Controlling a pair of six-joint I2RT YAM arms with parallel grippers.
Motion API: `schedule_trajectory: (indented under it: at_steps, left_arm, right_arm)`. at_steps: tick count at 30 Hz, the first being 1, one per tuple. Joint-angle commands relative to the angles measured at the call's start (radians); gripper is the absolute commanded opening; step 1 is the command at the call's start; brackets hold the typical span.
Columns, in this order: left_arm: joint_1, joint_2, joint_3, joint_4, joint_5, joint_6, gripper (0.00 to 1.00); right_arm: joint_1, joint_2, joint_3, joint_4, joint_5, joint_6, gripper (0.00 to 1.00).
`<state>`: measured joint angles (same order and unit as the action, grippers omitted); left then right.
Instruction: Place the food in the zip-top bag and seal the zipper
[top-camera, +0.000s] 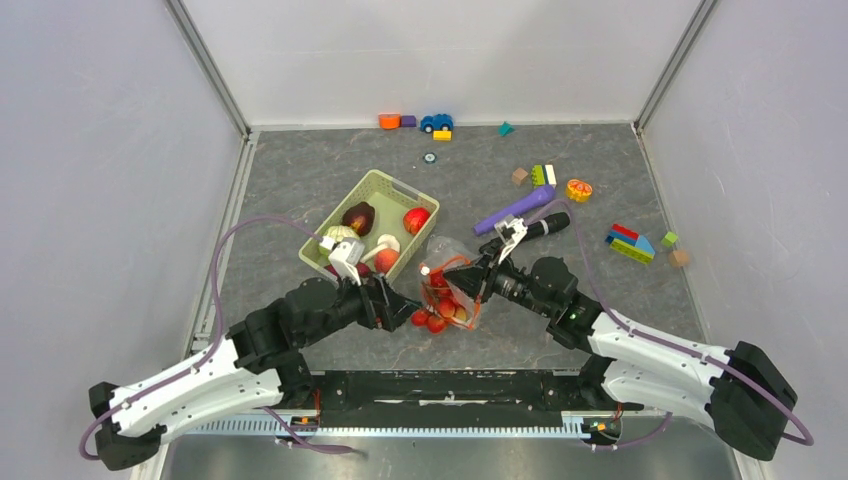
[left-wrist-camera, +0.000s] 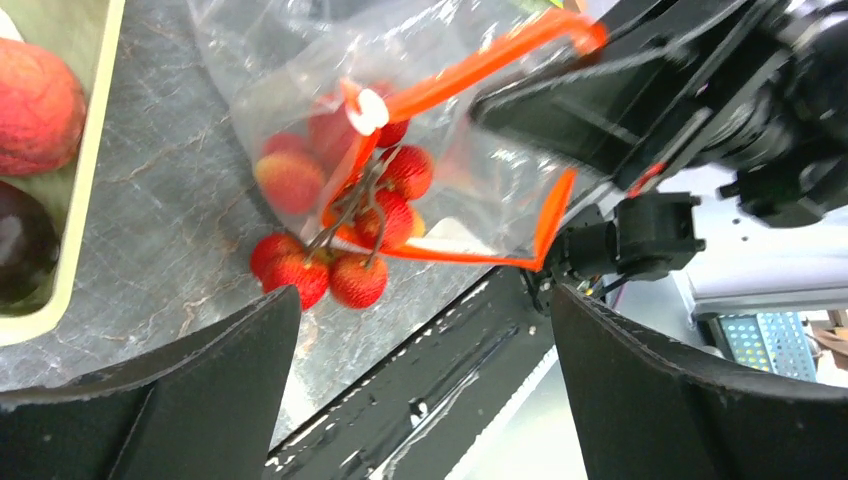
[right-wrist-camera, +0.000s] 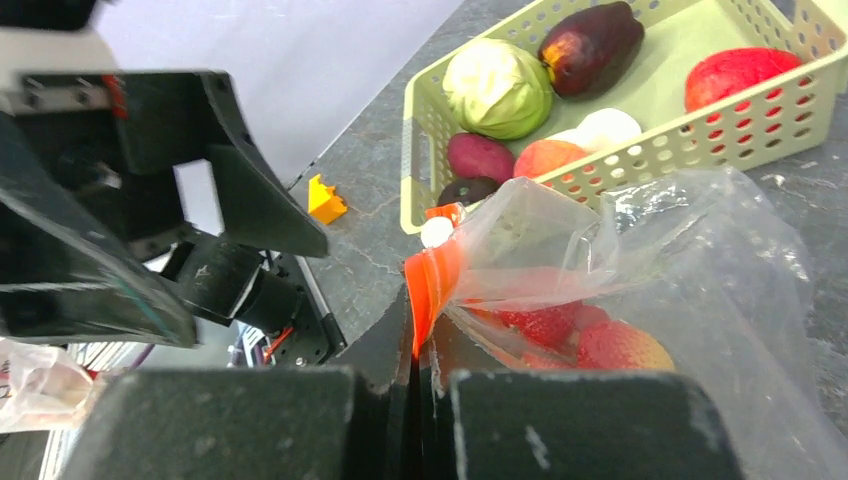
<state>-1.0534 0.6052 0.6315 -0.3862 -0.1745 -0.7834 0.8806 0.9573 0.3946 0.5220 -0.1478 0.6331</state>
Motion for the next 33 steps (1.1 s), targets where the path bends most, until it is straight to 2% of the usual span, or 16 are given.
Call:
schedule_trajectory:
  at_steps: [1,6,10,15,17,20,23,28,29,30,33]
  left_arm:
    - [-0.003,-0.098,-0.128,0.118,0.029,0.069,1.0]
    - [-0.003,-0.079,-0.152,0.196,-0.017,0.104,0.98]
    - [-0.002,0.045,-0.103,0.253,-0.076,0.153,0.81]
    - [-0.003,0.183,-0.05,0.303,-0.115,0.177,0.72]
    - [-0.003,0.223,-0.046,0.309,-0.122,0.175,0.64]
    - [-0.003,0.262,-0.04,0.303,-0.131,0.163,0.41]
    - [-0.003,0.265,-0.029,0.293,-0.098,0.158,0.02]
    - [-0.004,0.251,-0.01,0.241,-0.099,0.084,0.02]
    - [-0.003,0.252,-0.009,0.237,-0.113,0.053,0.02]
    - [-0.004,0.257,0.0,0.214,-0.142,0.01,0.02]
    - [-0.004,0.295,0.065,0.107,-0.224,-0.098,0.02]
  right_arm:
    - [-0.012,-0.011,0.096,0.013,-0.101,0.025,0.0]
    - [-0.012,-0.002,0.095,0.039,-0.147,0.071,0.0]
    - [-0.013,0.011,0.089,0.049,-0.162,0.091,0.0]
    - [-0.013,0.015,0.081,0.059,-0.171,0.106,0.0]
    - [-0.014,0.014,0.081,0.063,-0.176,0.108,0.0]
    - [-0.013,0.011,0.081,0.064,-0.184,0.108,0.0]
    - [-0.018,0.014,0.086,0.034,-0.173,0.095,0.0]
    - [-0.028,0.055,0.102,-0.008,-0.167,0.034,0.0]
    - [-0.028,0.07,0.119,-0.047,-0.169,0.004,0.04]
    - [-0.028,0.084,0.145,-0.112,-0.169,-0.043,0.13]
    - [-0.027,0.106,0.186,-0.283,-0.093,-0.151,0.5]
